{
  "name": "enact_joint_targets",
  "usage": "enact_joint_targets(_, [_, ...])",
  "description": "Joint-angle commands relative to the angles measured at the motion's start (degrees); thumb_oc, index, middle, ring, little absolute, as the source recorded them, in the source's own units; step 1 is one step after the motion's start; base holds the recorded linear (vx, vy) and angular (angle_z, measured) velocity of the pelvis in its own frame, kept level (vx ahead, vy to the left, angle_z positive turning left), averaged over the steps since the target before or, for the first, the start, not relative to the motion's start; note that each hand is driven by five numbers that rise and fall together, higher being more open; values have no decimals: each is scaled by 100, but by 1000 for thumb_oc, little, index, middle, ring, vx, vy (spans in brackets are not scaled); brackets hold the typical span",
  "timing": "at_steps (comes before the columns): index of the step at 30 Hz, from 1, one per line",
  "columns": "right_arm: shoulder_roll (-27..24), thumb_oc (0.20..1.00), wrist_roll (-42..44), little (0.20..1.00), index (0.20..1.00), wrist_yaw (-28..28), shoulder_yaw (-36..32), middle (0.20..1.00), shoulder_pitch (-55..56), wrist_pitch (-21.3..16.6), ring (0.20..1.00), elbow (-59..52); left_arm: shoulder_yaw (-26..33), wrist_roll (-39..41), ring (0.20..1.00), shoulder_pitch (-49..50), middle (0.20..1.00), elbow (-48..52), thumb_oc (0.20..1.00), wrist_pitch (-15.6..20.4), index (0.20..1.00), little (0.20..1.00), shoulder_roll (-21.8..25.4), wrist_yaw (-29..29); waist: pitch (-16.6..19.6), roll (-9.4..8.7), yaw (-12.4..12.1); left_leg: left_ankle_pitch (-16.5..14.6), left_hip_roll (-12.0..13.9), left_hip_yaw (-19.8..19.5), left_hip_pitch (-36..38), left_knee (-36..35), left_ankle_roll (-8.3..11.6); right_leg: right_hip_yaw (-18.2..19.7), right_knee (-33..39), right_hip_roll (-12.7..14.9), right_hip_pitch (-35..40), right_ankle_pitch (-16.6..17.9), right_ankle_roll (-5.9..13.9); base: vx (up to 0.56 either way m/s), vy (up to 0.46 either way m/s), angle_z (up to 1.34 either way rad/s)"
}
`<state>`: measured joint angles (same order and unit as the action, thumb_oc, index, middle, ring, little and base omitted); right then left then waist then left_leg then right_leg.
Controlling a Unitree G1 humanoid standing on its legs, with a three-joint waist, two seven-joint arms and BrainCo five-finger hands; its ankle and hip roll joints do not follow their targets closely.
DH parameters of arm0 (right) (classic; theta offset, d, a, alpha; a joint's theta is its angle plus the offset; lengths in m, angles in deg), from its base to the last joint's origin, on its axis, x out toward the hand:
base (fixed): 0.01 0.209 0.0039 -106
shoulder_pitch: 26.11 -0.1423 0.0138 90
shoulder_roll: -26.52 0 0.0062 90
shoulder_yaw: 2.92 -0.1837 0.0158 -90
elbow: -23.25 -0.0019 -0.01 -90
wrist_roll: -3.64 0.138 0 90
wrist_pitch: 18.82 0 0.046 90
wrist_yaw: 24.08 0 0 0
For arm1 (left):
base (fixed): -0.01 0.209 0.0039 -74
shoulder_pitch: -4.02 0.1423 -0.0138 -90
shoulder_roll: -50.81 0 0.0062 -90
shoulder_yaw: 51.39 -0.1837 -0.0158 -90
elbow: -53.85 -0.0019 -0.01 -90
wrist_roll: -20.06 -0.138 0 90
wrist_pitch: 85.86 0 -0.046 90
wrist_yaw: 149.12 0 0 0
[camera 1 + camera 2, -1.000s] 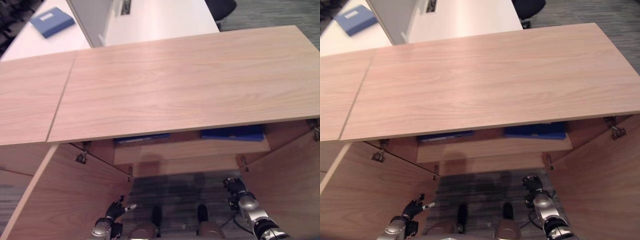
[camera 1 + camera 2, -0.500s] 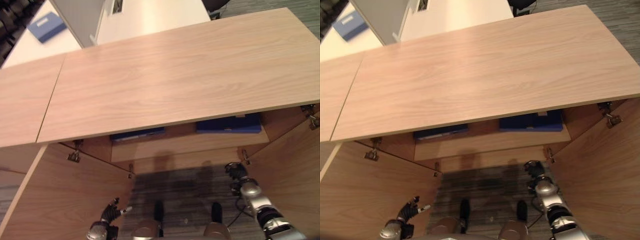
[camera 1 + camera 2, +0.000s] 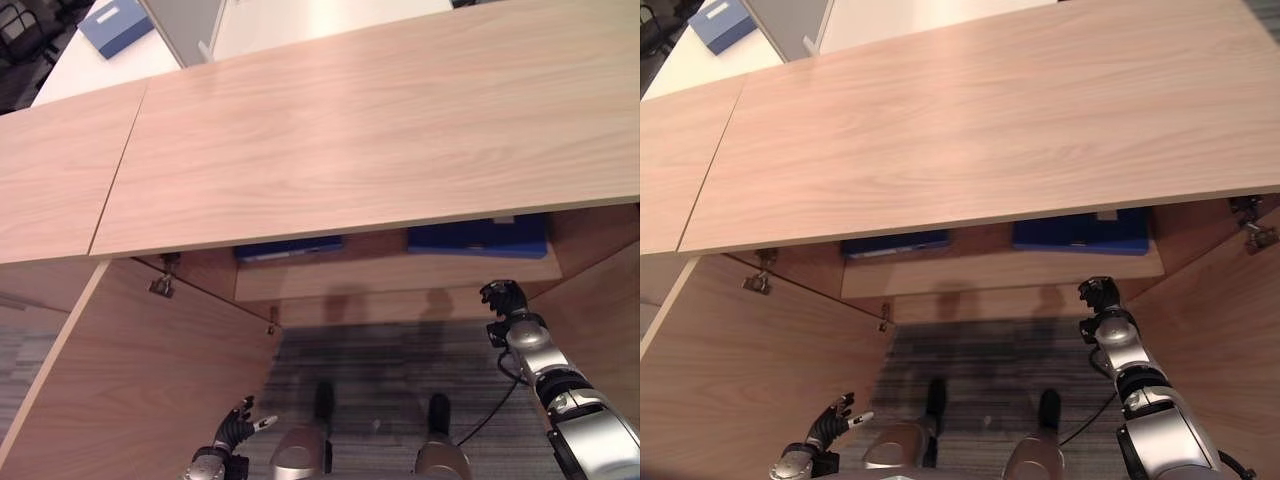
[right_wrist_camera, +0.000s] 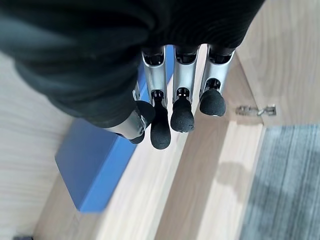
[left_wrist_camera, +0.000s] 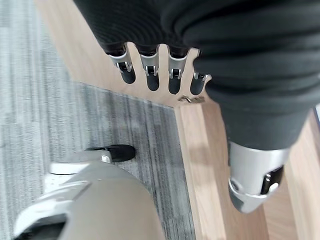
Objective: Put the empty folder in the office cabinet
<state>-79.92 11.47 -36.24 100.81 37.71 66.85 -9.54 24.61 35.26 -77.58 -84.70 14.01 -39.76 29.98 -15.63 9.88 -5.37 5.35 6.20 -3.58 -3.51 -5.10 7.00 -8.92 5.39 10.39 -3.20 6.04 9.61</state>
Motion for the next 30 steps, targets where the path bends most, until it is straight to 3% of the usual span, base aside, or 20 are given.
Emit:
enact_joint_targets(1, [-10,200,-2,200,200,-156,230,200,-676,-190,200,270,-266,118,1000,-328,1000,-5,1000,192,1000,1000,261,26,-119,-277,-94,-460,-71,-65,160,148,41,-80,-783,113,-52,-674,119,-15,-24,13])
enact_joint_targets(20, [-271,200,-96,200,200,-431,801,200,-2292,-250,200,795,-793,261,1000,-583,1000,172,1000,246,1000,1000,347,10,-426,-280,-359,-281,39,-277,-223,151,183,-386,-975,88,-309,-762,75,-22,-25,11])
enact_joint_targets(30, [-346,200,-24,200,200,-444,745,200,-2298,-201,200,1156,-900,297,1000,-582,1000,237,1000,242,1000,1000,354,25,-518,-107,-431,-227,38,-394,-308,160,196,-523,-1184,118,-413,-870,37,-17,-4,8])
